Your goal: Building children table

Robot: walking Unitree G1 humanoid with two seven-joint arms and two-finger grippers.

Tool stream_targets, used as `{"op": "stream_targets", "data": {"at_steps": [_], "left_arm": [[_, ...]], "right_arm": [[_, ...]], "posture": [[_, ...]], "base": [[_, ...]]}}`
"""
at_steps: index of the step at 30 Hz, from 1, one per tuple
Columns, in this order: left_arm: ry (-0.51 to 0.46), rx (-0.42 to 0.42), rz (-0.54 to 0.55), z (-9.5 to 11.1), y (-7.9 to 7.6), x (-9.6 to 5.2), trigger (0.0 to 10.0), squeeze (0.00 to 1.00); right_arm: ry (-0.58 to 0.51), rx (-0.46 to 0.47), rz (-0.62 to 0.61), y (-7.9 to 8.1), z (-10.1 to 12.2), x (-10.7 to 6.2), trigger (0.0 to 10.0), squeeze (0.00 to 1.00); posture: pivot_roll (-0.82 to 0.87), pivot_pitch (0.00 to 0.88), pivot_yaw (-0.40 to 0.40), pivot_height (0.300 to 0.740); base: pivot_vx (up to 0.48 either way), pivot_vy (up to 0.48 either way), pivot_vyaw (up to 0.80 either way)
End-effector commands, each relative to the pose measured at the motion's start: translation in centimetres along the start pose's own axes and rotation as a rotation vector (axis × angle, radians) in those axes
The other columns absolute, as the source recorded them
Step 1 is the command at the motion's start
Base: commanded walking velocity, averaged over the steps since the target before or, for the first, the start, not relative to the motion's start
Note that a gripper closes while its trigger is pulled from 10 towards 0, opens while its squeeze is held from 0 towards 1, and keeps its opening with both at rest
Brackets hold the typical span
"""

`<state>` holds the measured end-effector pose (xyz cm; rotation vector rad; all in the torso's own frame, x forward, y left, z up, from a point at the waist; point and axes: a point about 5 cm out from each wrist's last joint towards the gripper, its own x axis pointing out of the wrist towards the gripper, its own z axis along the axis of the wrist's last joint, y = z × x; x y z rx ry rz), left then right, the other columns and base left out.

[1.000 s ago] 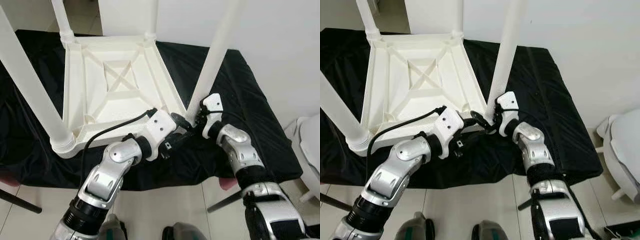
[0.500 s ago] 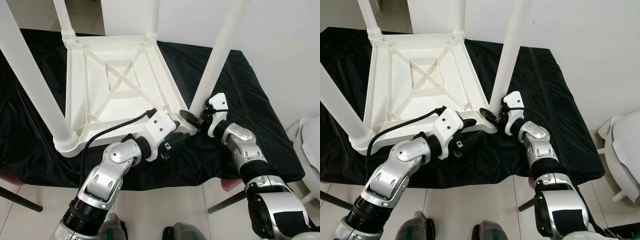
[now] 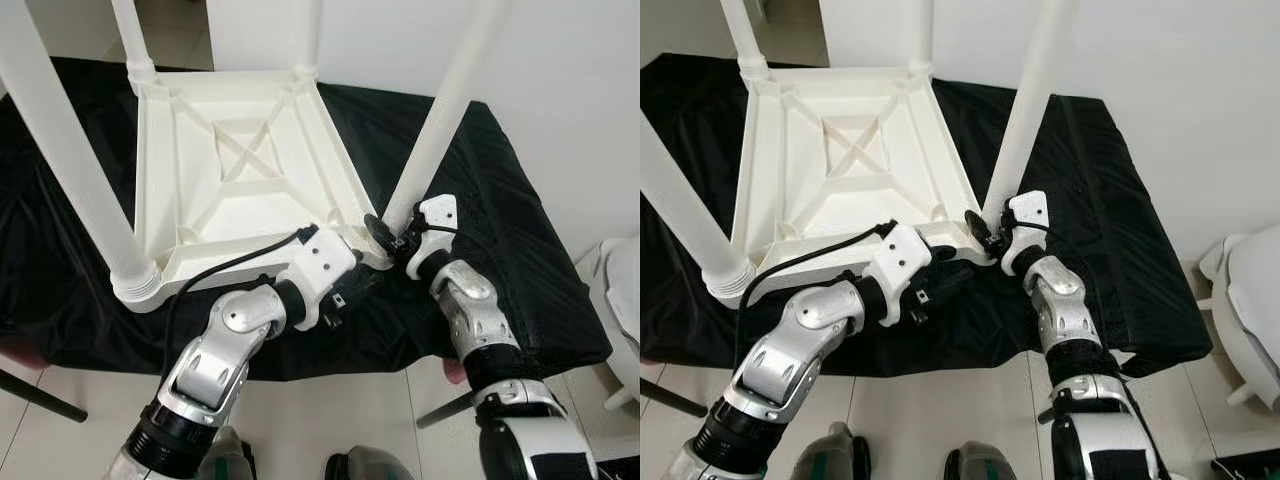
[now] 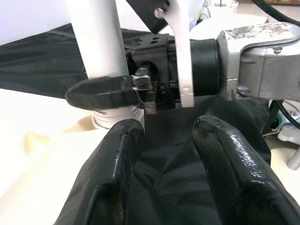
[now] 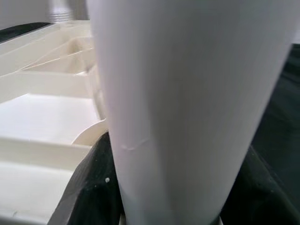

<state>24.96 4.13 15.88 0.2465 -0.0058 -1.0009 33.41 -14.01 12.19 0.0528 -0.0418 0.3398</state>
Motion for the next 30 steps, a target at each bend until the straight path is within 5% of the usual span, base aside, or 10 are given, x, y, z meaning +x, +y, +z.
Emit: {"op": "stream_targets", "data": {"at_steps": [1, 5, 18, 19, 30], "left_arm": [[0.006, 0.005, 0.024, -0.1, -0.2, 0.0, 10.0, 0.0], [-0.001, 0.001, 0.018, 0.0, -0.3, 0.2, 10.0, 0.0], [-0.005, -0.001, 0.003, 0.0, -0.5, 0.5, 10.0, 0.0], [-0.005, 0.002, 0.004, 0.0, -0.4, 0.5, 10.0, 0.0], [-0.008, 0.005, 0.01, 0.1, -0.1, 0.6, 10.0, 0.0]], "right_arm": [[0.041, 0.0, -0.226, -1.4, -0.4, -0.9, 10.0, 0.0], [0.062, -0.003, -0.463, -0.7, -0.7, -2.6, 10.0, 0.0], [0.102, -0.042, -0.507, 0.1, -0.8, -3.7, 10.0, 0.0], [0.103, -0.036, -0.492, 0.4, -0.6, -3.6, 10.0, 1.0], [0.063, -0.045, -0.383, 0.4, 0.2, -2.9, 10.0, 1.0]], "posture": [[-0.07, 0.011, -0.069, 0.74], [-0.07, 0.005, -0.072, 0.74], [-0.09, 0.0, -0.069, 0.74], [-0.09, 0.0, -0.069, 0.74], [-0.09, 0.0, -0.071, 0.74]], "base": [[0.0, 0.0, 0.0], [0.0, 0.0, 0.0], [0.0, 0.0, 0.0], [0.0, 0.0, 0.0], [0.0, 0.0, 0.0]]}}
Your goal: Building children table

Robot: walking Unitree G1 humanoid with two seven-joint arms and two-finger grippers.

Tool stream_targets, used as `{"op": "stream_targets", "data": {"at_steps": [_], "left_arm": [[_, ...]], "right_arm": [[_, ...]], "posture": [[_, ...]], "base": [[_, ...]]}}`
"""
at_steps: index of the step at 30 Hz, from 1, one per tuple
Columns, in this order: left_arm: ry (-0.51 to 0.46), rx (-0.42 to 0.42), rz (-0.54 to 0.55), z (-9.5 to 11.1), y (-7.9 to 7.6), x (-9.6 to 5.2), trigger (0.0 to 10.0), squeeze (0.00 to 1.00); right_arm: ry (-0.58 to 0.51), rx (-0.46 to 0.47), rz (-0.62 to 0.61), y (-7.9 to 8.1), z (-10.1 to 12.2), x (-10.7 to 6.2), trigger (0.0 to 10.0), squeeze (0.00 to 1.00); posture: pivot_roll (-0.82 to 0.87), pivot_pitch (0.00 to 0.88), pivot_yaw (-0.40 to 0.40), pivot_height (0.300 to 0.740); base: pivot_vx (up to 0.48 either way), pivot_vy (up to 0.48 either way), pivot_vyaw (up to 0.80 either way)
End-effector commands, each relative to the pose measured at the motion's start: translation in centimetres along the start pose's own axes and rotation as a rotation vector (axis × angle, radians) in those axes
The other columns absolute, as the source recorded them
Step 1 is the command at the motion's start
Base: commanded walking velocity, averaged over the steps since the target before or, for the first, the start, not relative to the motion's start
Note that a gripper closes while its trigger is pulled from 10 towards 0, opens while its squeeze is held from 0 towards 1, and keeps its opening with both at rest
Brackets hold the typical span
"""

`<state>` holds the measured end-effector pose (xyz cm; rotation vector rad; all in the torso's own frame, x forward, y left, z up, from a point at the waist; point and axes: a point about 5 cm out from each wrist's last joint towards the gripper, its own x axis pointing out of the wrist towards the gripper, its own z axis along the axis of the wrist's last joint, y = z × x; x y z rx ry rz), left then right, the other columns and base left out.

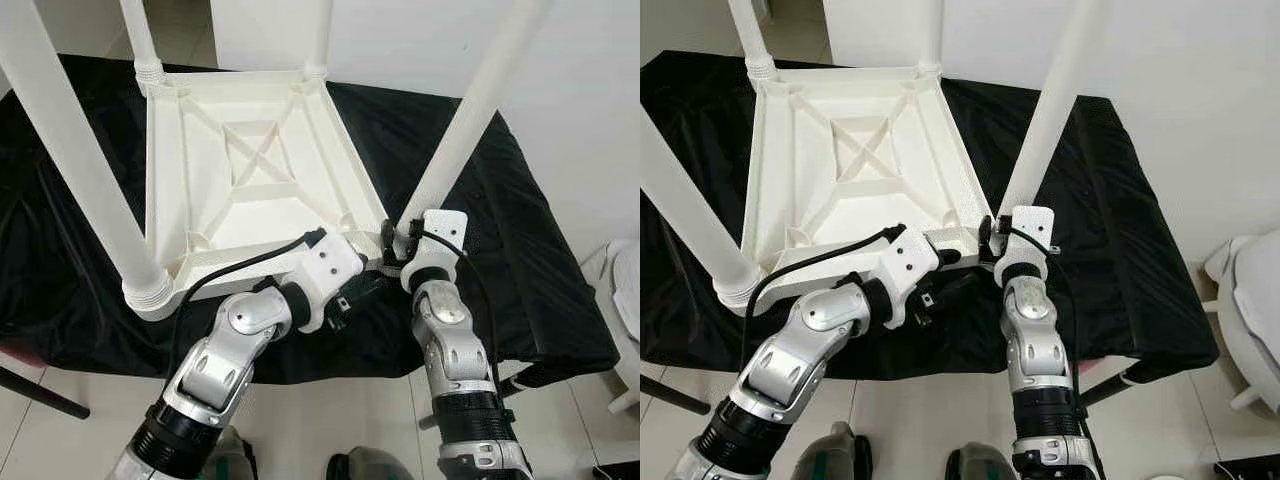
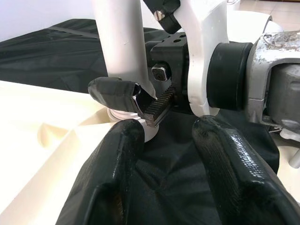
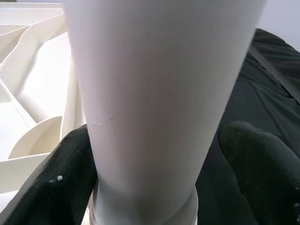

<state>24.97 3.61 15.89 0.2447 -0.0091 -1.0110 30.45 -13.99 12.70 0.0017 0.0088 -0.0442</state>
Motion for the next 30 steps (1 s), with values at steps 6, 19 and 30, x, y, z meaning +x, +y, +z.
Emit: {"op": "stream_targets", "data": {"at_steps": [6, 19, 30], "left_arm": [[-0.003, 0.004, 0.024, 0.0, 0.1, 0.2, 10.0, 0.0], [-0.002, 0.011, 0.038, 0.0, 0.6, 0.0, 10.0, 0.0], [0.0, 0.011, 0.048, 0.1, 0.7, -0.1, 10.0, 0.0]], "right_arm": [[0.004, 0.021, 0.245, -1.1, 0.0, 1.5, 10.0, 0.0], [0.002, -0.147, 0.67, -0.5, -0.4, 2.5, 10.0, 0.0], [0.005, -0.195, 0.746, -1.6, -0.5, 3.3, 0.0, 0.0]], "posture": [[-0.09, 0.0, -0.07, 0.74], [-0.08, 0.0, -0.062, 0.74], [-0.07, 0.004, -0.06, 0.74]], "base": [[0.0, 0.0, 0.0], [0.0, 0.0, 0.0], [0.0, 0.0, 0.0]]}}
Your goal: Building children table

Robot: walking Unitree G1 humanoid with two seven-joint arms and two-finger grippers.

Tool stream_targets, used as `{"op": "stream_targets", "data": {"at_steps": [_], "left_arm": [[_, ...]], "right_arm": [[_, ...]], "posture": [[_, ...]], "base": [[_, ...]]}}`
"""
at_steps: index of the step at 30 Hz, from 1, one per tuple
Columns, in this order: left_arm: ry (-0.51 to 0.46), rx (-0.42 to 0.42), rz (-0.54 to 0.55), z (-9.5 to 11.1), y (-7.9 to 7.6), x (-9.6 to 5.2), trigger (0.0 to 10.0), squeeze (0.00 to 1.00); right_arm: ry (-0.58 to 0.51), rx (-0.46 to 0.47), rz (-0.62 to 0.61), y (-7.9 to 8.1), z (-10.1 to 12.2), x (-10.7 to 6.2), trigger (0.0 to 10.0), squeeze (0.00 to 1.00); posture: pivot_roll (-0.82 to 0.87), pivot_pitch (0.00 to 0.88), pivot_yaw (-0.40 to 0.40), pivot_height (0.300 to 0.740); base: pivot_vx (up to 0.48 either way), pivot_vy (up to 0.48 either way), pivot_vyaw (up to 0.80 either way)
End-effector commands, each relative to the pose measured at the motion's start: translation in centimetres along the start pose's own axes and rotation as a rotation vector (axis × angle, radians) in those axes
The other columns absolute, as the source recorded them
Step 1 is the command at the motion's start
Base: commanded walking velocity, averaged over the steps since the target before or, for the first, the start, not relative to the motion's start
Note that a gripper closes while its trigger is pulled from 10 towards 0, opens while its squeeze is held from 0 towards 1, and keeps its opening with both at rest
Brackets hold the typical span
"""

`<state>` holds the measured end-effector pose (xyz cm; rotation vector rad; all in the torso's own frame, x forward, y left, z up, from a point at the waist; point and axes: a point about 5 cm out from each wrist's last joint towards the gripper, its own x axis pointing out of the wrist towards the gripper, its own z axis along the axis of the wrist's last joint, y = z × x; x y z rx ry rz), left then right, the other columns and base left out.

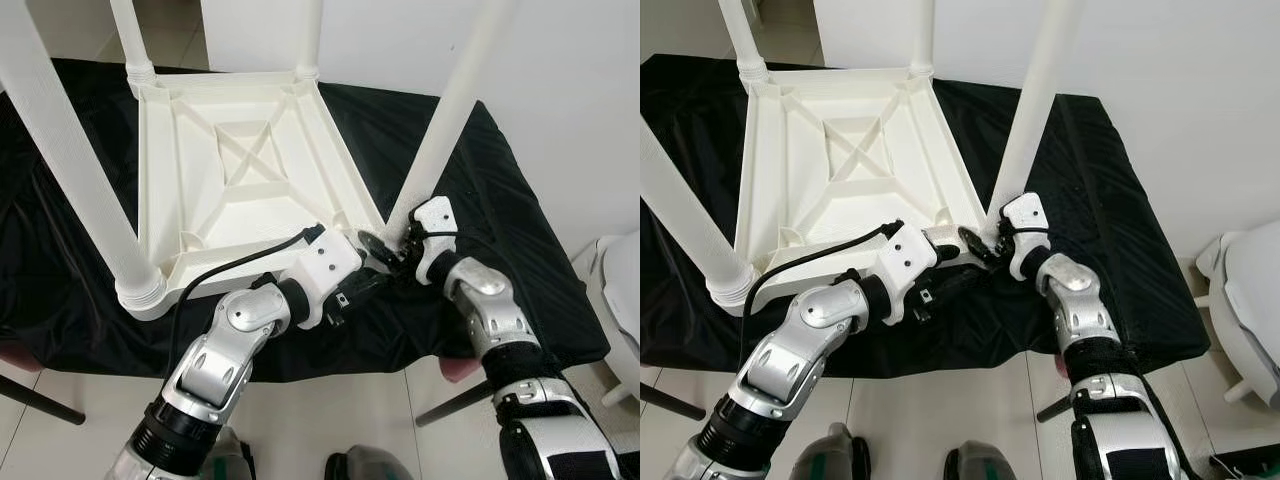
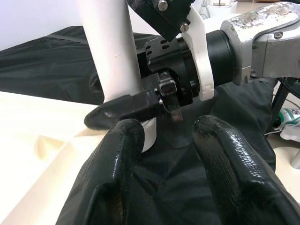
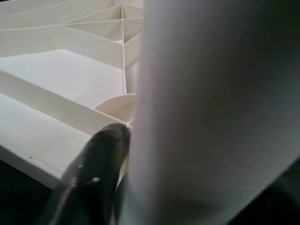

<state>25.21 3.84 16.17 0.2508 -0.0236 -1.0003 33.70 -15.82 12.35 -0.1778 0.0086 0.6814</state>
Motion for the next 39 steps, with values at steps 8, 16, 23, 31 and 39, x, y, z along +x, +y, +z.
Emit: {"op": "stream_targets", "data": {"at_steps": [8, 16, 23, 31, 39], "left_arm": [[0.009, -0.003, 0.034, -0.1, 0.2, -0.1, 10.0, 0.0], [0.009, -0.006, 0.026, -0.1, 0.1, -0.2, 10.0, 0.0], [0.01, -0.008, 0.022, -0.1, 0.0, -0.2, 10.0, 0.0], [0.01, -0.015, 0.021, -0.2, -0.1, -0.2, 10.0, 0.0], [0.011, -0.019, 0.023, -0.3, -0.2, -0.2, 10.0, 0.0]], "right_arm": [[0.018, -0.006, 0.021, -0.4, -1.0, -0.6, 0.0, 0.0], [0.008, 0.031, -0.021, -0.6, -1.4, -0.8, 10.0, 0.0], [0.011, 0.047, -0.09, -0.8, -1.4, -0.9, 10.0, 0.0], [-0.026, 0.103, -0.423, -0.1, -0.8, -0.8, 10.0, 0.0], [-0.015, 0.162, -0.693, 1.7, -0.8, -1.3, 10.0, 0.0]], "posture": [[-0.07, 0.013, -0.054, 0.74], [-0.08, 0.017, -0.05, 0.74], [-0.08, 0.018, -0.05, 0.74], [-0.08, 0.021, -0.056, 0.74], [-0.08, 0.022, -0.06, 0.74]], "base": [[0.0, 0.0, 0.0], [0.0, 0.0, 0.0], [0.0, 0.0, 0.0], [0.0, 0.0, 0.0], [0.0, 0.0, 0.0]]}}
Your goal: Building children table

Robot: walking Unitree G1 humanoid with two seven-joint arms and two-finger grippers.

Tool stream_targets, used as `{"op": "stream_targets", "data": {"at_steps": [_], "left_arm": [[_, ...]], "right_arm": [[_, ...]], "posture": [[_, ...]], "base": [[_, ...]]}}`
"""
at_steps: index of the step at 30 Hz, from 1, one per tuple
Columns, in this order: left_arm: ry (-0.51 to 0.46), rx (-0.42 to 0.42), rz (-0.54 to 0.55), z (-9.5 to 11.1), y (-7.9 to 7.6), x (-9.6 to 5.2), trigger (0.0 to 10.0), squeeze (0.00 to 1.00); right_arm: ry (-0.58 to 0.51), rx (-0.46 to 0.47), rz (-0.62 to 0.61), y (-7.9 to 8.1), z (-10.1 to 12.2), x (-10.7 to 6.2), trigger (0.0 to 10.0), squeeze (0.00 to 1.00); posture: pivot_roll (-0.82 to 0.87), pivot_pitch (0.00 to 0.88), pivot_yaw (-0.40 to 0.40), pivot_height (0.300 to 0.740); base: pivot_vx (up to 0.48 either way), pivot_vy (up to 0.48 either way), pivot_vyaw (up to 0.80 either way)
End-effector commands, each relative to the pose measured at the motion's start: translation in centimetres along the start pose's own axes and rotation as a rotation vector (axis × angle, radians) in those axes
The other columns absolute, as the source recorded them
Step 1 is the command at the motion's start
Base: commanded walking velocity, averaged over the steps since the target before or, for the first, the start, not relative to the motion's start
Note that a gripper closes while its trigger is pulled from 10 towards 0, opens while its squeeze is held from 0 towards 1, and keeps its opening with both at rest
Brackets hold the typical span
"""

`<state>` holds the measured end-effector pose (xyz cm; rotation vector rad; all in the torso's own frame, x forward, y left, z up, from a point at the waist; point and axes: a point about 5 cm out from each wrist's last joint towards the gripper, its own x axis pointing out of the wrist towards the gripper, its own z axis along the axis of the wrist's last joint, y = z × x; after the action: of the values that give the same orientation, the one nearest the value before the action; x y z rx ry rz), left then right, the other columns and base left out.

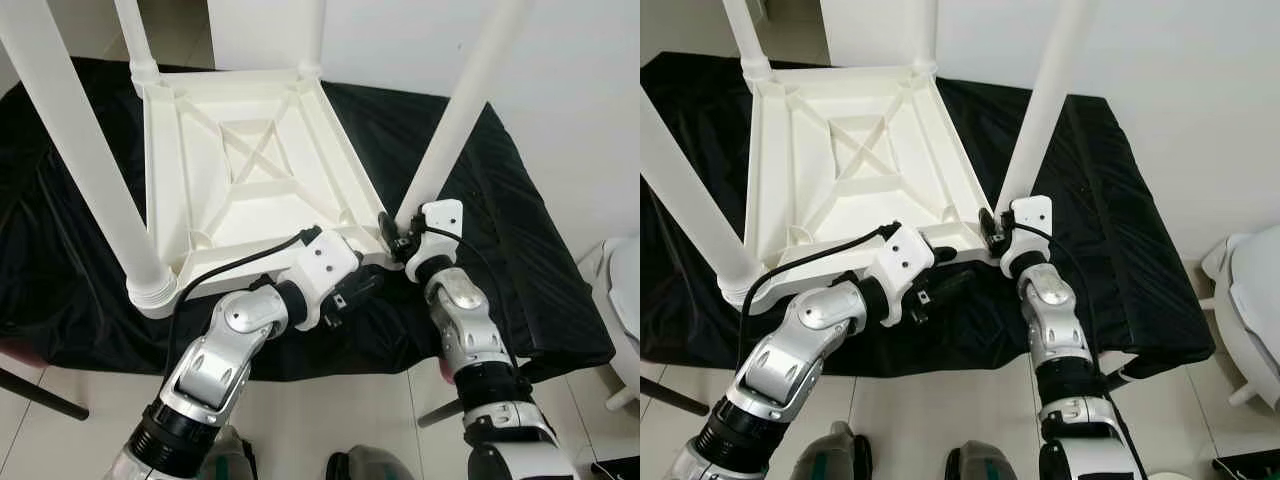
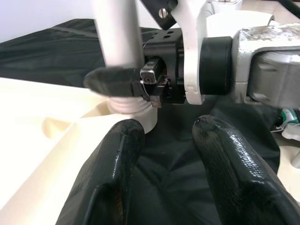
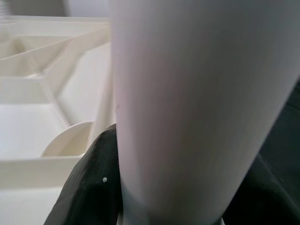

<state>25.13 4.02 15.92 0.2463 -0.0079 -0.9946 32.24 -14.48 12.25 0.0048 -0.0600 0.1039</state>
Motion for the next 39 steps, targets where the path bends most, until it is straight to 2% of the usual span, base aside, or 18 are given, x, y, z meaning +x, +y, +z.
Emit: {"op": "stream_targets", "data": {"at_steps": [1, 2, 4, 5, 8, 10, 15, 16, 20, 24, 28, 29, 32, 33, 34, 38, 39], "left_arm": [[-0.001, -0.008, 0.018, 0.0, -0.1, 0.0, 10.0, 0.0], [-0.001, -0.009, 0.019, 0.0, -0.2, 0.0, 10.0, 0.0], [-0.001, -0.009, 0.019, 0.0, -0.2, 0.0, 10.0, 0.0], [-0.001, -0.01, 0.02, 0.0, -0.2, 0.0, 10.0, 0.0], [-0.002, -0.011, 0.02, 0.0, -0.2, 0.1, 10.0, 0.0], [-0.002, -0.011, 0.017, 0.0, -0.2, 0.1, 10.0, 0.0], [-0.001, -0.007, 0.02, 0.0, -0.1, 0.1, 10.0, 0.0], [-0.002, -0.008, 0.022, 0.0, -0.1, 0.1, 10.0, 0.0], [-0.003, -0.009, 0.025, 0.0, -0.1, 0.1, 10.0, 0.0], [-0.002, -0.009, 0.029, 0.0, 0.1, 0.2, 10.0, 0.0], [-0.001, -0.01, 0.027, 0.0, 0.0, 0.1, 10.0, 0.0], [0.0, -0.01, 0.025, -0.1, 0.0, 0.1, 10.0, 0.0], [0.001, -0.009, 0.022, -0.1, 0.0, 0.2, 10.0, 0.0], [0.001, -0.008, 0.017, -0.1, 0.0, 0.2, 10.0, 0.0], [-0.001, -0.006, 0.012, 0.0, 0.0, 0.3, 10.0, 0.0], [-0.003, -0.003, 0.008, 0.1, 0.1, 0.3, 10.0, 0.0], [-0.003, -0.003, 0.008, 0.1, 0.1, 0.3, 10.0, 0.0]], "right_arm": [[0.049, -0.018, -0.114, -0.9, -0.9, -0.7, 10.0, 0.0], [0.066, 0.016, -0.153, 1.1, -1.2, -1.4, 10.0, 0.0], [0.066, 0.016, -0.153, 1.1, -1.2, -1.4, 10.0, 0.0], [0.062, 0.031, -0.106, 2.3, -1.1, -1.6, 10.0, 0.0], [0.055, 0.029, -0.09, 2.3, -0.6, -1.6, 10.0, 0.0], [0.066, 0.016, -0.114, 1.6, -0.5, -1.7, 10.0, 0.0], [0.08, 0.02, -0.096, 2.0, -0.6, -2.0, 10.0, 0.0], [0.079, 0.025, -0.095, 2.2, -0.4, -2.0, 10.0, 1.0], [0.072, 0.033, -0.097, 2.3, 0.0, -2.1, 10.0, 1.0], [0.073, 0.023, -0.095, 1.8, 0.2, -2.0, 10.0, 1.0], [0.055, 0.006, -0.036, 0.4, 0.5, -1.5, 10.0, 1.0], [0.057, 0.015, 0.028, 0.3, 0.5, -1.3, 10.0, 0.0], [0.06, 0.018, 0.091, 0.2, 0.5, -1.1, 10.0, 0.0], [0.072, 0.017, 0.154, 0.0, 0.5, -0.9, 10.0, 0.0], [0.072, -0.005, 0.223, -0.3, 0.5, -0.7, 10.0, 0.0], [0.07, -0.048, 0.31, -0.8, 0.6, -0.4, 10.0, 0.0], [0.068, -0.057, 0.369, -0.9, 0.7, -0.4, 10.0, 0.0]], "posture": [[-0.08, 0.022, -0.06, 0.74], [-0.08, 0.021, -0.061, 0.74], [-0.08, 0.021, -0.061, 0.74], [-0.08, 0.02, -0.06, 0.74], [-0.09, 0.021, -0.059, 0.74], [-0.09, 0.022, -0.063, 0.74], [-0.09, 0.024, -0.067, 0.74], [-0.09, 0.024, -0.067, 0.74], [-0.09, 0.028, -0.07, 0.74], [-0.09, 0.028, -0.07, 0.74], [-0.09, 0.02, -0.068, 0.74], [-0.09, 0.023, -0.067, 0.74], [-0.09, 0.024, -0.067, 0.74], [-0.09, 0.027, -0.066, 0.74], [-0.09, 0.023, -0.065, 0.74], [-0.1, 0.019, -0.062, 0.74], [-0.1, 0.009, -0.057, 0.74]], "base": [[0.0, 0.0, 0.0], [0.0, 0.0, 0.0], [0.0, 0.0, 0.0], [0.0, 0.0, 0.0], [0.0, 0.0, 0.0], [0.0, 0.0, 0.0], [0.0, 0.0, 0.0], [0.0, 0.0, 0.0], [0.0, 0.0, 0.0], [0.0, 0.0, 0.0], [0.0, 0.0, 0.0], [0.0, 0.0, 0.0], [0.0, 0.0, 0.0], [0.0, 0.0, 0.0], [0.0, 0.0, 0.0], [0.0, 0.0, 0.0], [0.0, 0.0, 0.0]]}}
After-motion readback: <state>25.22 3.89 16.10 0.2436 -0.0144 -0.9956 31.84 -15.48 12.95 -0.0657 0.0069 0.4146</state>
